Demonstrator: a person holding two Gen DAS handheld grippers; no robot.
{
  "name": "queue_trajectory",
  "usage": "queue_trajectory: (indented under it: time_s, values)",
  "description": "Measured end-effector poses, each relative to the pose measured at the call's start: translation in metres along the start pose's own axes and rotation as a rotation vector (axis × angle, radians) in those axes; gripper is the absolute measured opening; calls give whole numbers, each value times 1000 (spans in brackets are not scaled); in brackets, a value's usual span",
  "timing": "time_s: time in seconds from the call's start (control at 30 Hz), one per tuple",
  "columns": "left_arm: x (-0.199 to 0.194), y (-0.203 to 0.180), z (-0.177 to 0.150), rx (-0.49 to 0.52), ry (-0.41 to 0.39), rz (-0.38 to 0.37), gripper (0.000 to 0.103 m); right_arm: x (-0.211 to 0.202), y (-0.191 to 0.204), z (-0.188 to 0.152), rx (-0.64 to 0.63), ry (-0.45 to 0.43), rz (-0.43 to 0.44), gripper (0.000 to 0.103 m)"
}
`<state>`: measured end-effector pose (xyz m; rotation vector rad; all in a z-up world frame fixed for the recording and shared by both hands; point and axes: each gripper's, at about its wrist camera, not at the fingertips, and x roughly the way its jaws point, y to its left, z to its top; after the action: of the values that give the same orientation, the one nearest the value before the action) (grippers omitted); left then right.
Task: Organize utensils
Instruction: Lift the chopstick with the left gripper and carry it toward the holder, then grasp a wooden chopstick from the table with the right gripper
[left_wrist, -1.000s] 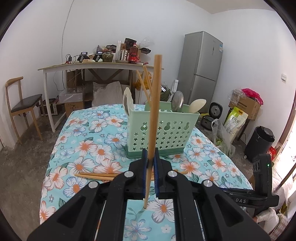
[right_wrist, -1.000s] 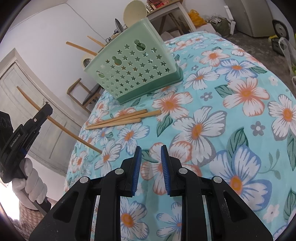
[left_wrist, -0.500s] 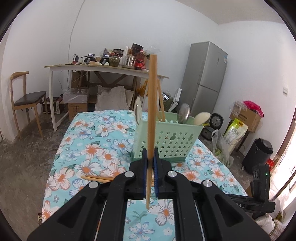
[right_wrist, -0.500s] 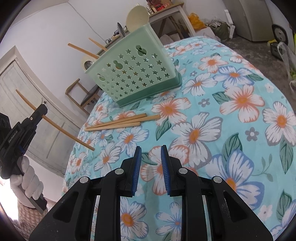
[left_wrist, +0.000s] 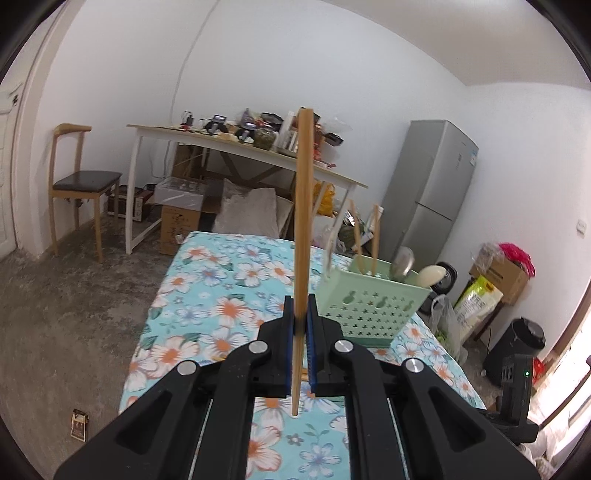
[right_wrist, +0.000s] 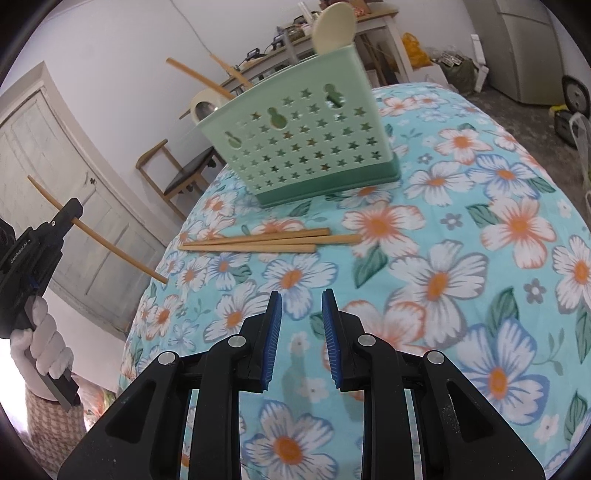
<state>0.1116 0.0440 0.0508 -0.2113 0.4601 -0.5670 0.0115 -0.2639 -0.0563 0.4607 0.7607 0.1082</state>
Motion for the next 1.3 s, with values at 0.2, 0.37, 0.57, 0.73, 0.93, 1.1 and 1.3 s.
queue_trajectory:
  time_s: [0.2,0.37,0.57,0.73,0.93,1.1,1.3]
  values:
    - [-11,22,1,-44,-16,34,5,7,15,-1,-35,14,-6,30]
    - [-20,37,4,-70,-39,56,5,11,29,4,-115,13,-25,30]
    - [-26,51,6,-101,-51,76,5,20,58,17,-359,-34,-79,30]
    - [-26,57,6,-138,-62,88,5,53,94,22,-632,-25,-83,30]
    - [-21,60,7,-139,-60,99,5,99,131,17,-893,25,-84,23]
    - [-15,61,5,-142,-53,101,5,136,145,3,-1052,78,-139,13]
    - [-13,61,3,-146,-41,99,5,134,148,6,-1079,62,-172,0]
